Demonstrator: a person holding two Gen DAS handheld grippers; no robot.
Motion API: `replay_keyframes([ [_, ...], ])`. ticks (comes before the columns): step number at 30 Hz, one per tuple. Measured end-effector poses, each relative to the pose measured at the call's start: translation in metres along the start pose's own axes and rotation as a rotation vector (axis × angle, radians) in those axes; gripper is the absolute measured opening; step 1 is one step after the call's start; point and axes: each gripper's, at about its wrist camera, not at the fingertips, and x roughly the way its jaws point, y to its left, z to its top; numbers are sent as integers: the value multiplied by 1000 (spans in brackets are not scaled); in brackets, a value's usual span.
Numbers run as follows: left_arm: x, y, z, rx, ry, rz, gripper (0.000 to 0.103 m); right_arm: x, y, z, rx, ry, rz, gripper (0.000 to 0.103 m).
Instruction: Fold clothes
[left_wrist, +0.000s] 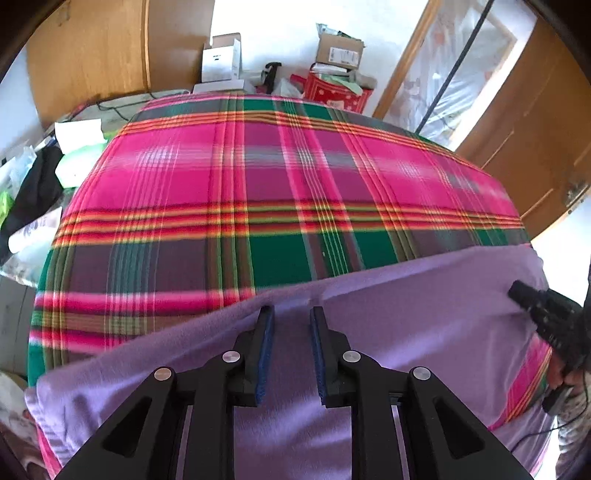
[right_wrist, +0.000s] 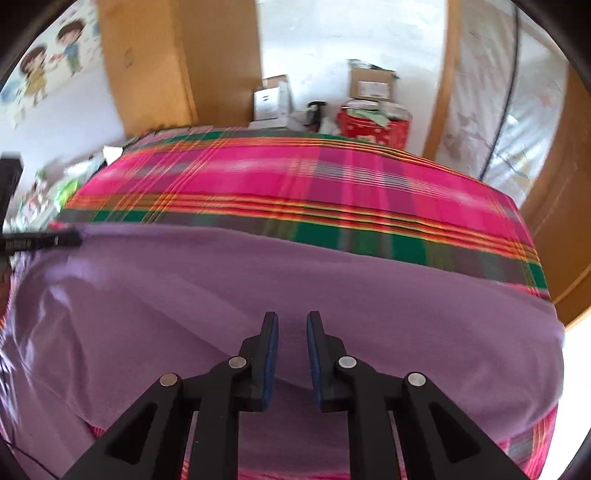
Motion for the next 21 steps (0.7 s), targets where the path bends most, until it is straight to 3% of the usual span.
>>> replay_keyframes([
  [4, 4, 5, 10, -22, -14, -1, 20, 10, 18, 7, -18, -5, 4, 17],
  [12, 12, 9, 21, -5, -53, 12, 20, 28, 29, 27, -1, -13, -31, 33],
  [17, 14, 14, 28, -24, -31, 22, 20, 39, 26, 42, 33, -3, -57, 42],
  [21, -2, 26, 19, -27, -5, 46, 21, 34, 24, 43, 82, 44, -78, 42],
])
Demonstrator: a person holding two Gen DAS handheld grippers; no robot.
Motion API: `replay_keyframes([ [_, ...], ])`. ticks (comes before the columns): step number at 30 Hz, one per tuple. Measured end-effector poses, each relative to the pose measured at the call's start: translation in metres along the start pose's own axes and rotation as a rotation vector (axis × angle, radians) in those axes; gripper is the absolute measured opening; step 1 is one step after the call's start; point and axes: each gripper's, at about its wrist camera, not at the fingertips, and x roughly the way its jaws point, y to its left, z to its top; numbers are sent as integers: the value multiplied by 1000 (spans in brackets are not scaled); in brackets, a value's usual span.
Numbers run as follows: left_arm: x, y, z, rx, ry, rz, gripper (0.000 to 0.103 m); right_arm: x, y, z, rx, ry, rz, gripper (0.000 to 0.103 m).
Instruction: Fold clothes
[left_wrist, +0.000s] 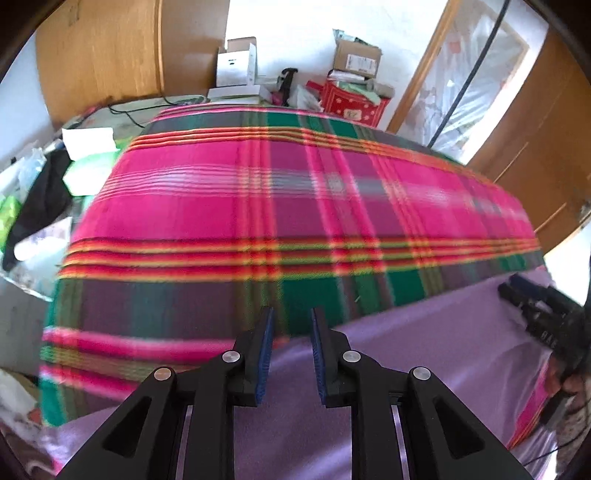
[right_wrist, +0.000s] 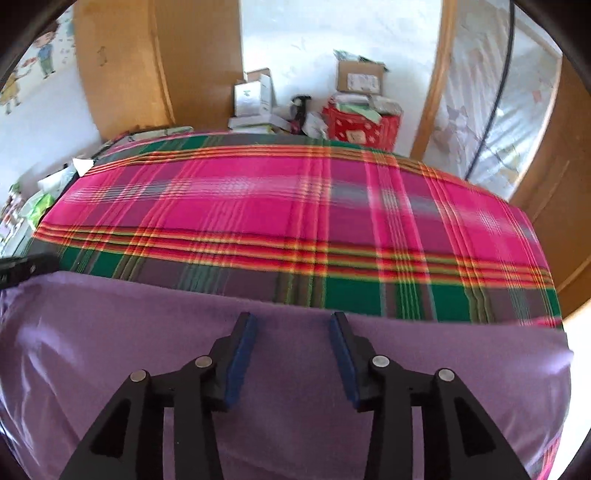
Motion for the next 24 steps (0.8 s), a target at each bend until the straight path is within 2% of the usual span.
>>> replay_keyframes([
  [3, -17, 14, -11, 4, 10, 24, 21, -19, 0, -9, 23, -6, 26, 42],
  [7, -47, 42, -22, -12, -7, 64, 21, -46, 12, -15, -25, -35, 39, 42],
  [13, -80, 75, -35, -6, -27, 126, 21, -75, 42, -14, -116, -48, 109, 42],
  [19, -78, 78, -59, 74, 4, 166, 21, -63, 94, -25, -213, -4, 184, 42],
  [24, -67, 80, -70, 73, 22, 116, 21, -39, 137, -36, -282, 57, 223, 42],
])
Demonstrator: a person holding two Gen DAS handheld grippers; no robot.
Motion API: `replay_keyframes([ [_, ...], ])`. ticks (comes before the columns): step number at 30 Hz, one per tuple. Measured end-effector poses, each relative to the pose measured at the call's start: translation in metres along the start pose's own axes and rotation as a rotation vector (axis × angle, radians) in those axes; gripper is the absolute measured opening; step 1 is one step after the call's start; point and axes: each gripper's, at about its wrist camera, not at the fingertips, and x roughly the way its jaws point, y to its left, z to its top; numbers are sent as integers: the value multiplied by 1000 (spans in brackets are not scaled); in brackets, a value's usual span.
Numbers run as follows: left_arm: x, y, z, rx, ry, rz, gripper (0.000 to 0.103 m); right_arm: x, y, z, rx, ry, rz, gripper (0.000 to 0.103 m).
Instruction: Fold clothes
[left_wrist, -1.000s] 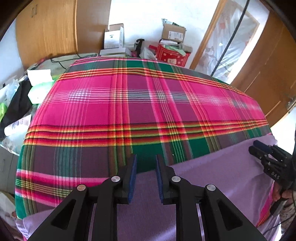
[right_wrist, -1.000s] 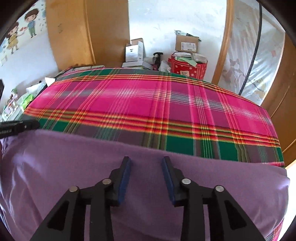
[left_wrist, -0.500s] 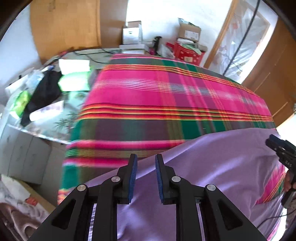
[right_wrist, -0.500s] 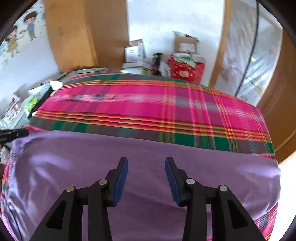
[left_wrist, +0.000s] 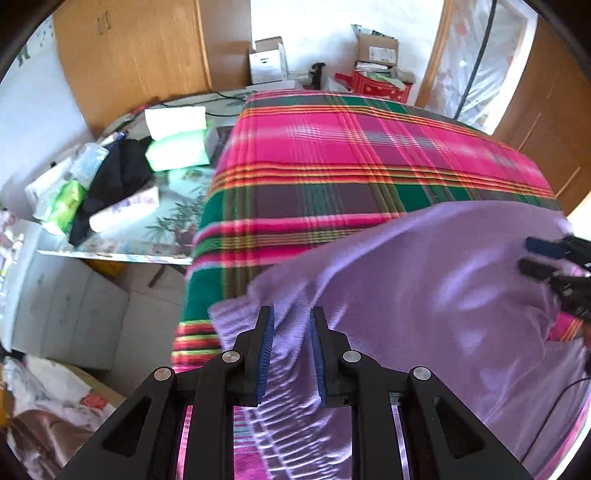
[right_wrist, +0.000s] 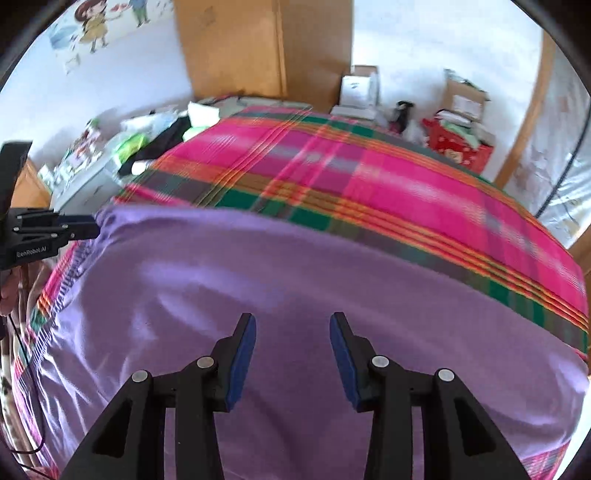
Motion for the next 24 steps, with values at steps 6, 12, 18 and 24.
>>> replay_keyframes([
  [6, 17, 11, 7, -40, 2, -11, 21, 22, 12, 6, -5, 29, 3, 42],
  [12, 22, 19, 15, -70, -36, -16, 21, 32, 16, 15, 0, 18, -21, 42],
  [18, 27, 25, 20, -88, -75, -19, 21, 40, 18, 25, 13, -5, -43, 45],
  [24, 32, 28, 29, -130, -99, 18, 21, 43, 23, 30, 2, 9, -62, 46],
])
